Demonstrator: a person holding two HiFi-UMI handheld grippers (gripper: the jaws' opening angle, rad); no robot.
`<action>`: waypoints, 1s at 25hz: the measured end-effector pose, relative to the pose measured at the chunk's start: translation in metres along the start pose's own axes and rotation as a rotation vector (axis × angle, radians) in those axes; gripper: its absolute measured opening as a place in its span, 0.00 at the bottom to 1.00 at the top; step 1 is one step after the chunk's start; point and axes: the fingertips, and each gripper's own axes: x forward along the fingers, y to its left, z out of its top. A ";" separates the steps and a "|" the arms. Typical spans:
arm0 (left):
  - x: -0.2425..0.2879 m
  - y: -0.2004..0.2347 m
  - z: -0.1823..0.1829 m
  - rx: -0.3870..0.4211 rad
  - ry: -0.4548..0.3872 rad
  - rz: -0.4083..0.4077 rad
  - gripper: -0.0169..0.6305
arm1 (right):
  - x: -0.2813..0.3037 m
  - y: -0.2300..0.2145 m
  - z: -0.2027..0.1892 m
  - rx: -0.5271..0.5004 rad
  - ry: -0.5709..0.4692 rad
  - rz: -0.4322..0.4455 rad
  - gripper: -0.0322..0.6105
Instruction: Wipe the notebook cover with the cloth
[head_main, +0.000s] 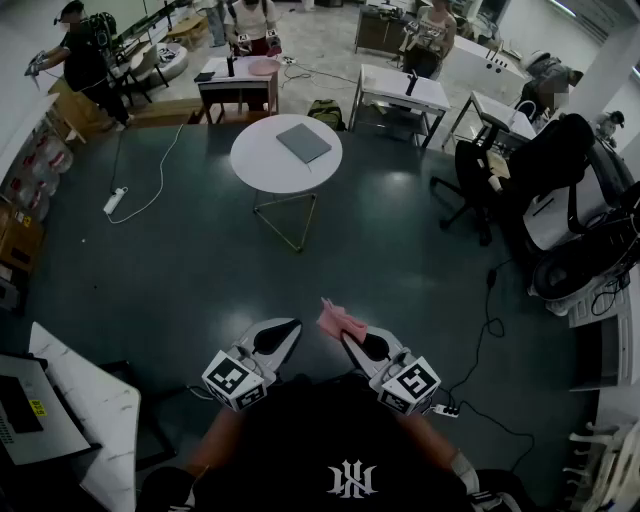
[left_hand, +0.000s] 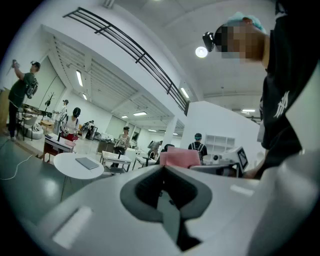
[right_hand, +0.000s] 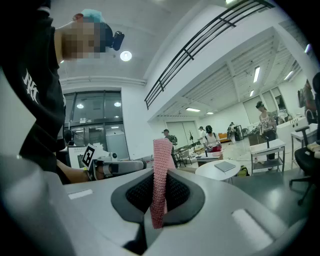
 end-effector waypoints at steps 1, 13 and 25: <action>0.001 0.000 0.001 0.001 0.001 -0.005 0.03 | 0.001 -0.001 0.001 0.000 -0.002 0.000 0.07; -0.011 -0.010 -0.009 -0.016 0.012 -0.016 0.03 | 0.002 0.013 -0.005 -0.005 -0.003 0.011 0.07; -0.026 -0.017 -0.015 -0.033 0.019 -0.006 0.03 | 0.004 0.035 -0.009 -0.010 0.022 0.044 0.07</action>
